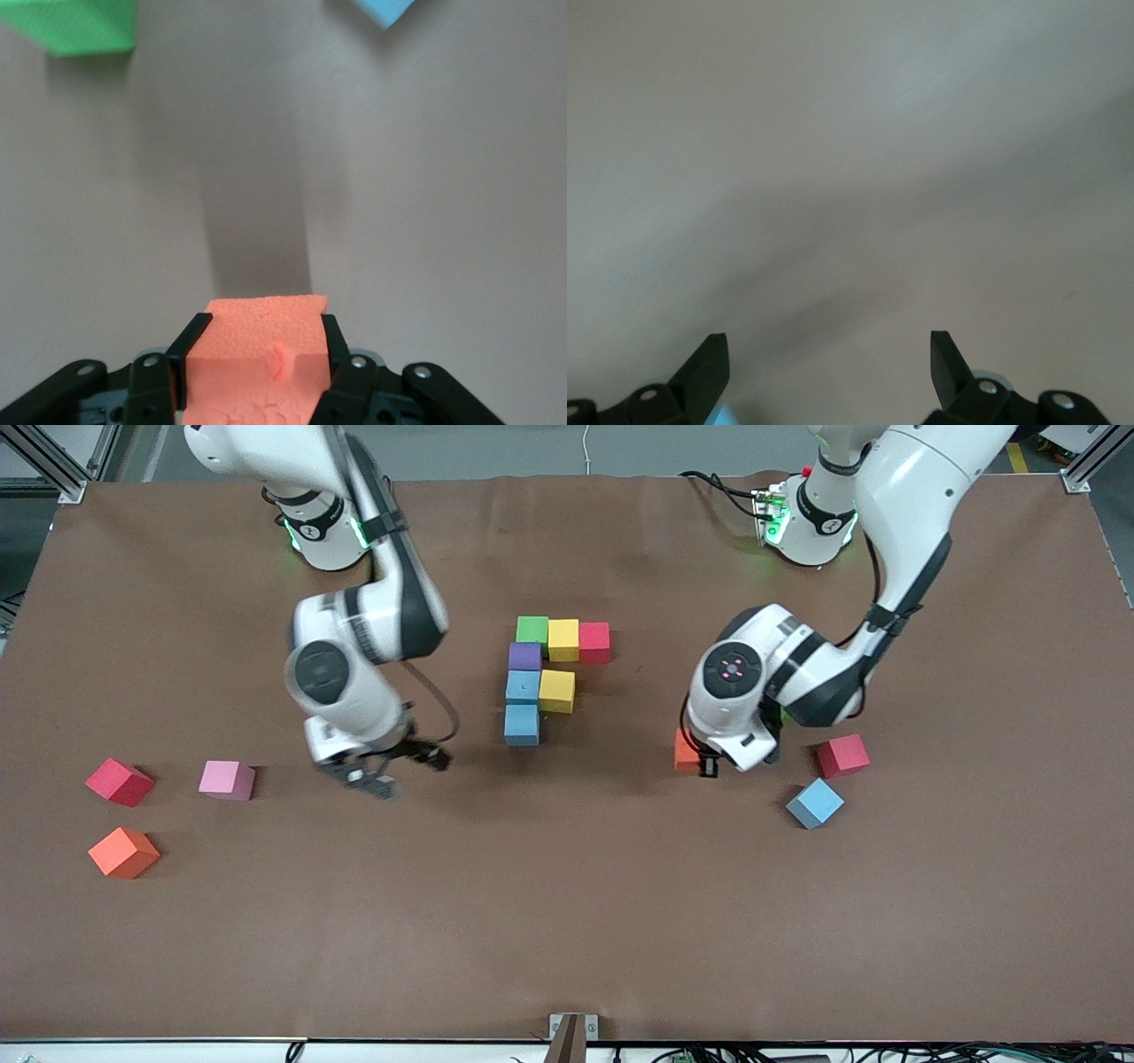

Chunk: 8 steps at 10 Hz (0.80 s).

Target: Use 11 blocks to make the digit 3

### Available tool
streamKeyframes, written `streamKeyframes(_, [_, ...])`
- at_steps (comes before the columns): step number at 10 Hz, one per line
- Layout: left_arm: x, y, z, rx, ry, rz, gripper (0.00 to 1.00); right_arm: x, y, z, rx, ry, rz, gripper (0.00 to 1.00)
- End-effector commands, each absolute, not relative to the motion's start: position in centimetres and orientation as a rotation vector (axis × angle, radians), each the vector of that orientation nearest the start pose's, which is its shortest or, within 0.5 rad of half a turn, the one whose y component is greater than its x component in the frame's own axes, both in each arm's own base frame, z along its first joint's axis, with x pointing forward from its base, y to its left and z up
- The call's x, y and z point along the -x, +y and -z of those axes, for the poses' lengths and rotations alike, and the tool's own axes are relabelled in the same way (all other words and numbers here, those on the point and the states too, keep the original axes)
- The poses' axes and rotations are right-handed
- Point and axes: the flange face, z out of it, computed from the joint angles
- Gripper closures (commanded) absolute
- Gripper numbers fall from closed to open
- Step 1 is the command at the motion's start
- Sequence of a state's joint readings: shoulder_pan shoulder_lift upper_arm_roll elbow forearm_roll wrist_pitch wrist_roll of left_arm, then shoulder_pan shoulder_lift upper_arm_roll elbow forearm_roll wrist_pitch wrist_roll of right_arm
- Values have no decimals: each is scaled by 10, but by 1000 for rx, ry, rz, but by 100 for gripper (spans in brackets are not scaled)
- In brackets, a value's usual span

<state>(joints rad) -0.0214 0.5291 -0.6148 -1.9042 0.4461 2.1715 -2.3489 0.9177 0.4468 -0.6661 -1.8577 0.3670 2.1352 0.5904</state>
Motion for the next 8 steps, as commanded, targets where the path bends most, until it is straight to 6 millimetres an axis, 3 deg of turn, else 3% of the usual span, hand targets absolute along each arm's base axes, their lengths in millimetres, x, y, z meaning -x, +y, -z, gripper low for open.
streamKeyframes(1, [-478,-370,-248,2150,-2084,91,72,-615,90,-311,2973,943,-114,0])
streamKeyframes(3, [-454,-400,-239,2122,-2133,61,72,-622,-9,-297,2917,1124,-132,0])
streamKeyframes(4, [-443,-408,-234,2126,-2151,40,72,-625,-27,-292,2962,1045,-128,0])
streamKeyframes(6, [-412,-419,-229,2194,-2169,-8,72,-623,-74,-291,3053,699,-120,0])
streamKeyframes(8, [-401,-432,-224,2233,-2181,-40,72,-620,-90,-282,3120,277,-121,0])
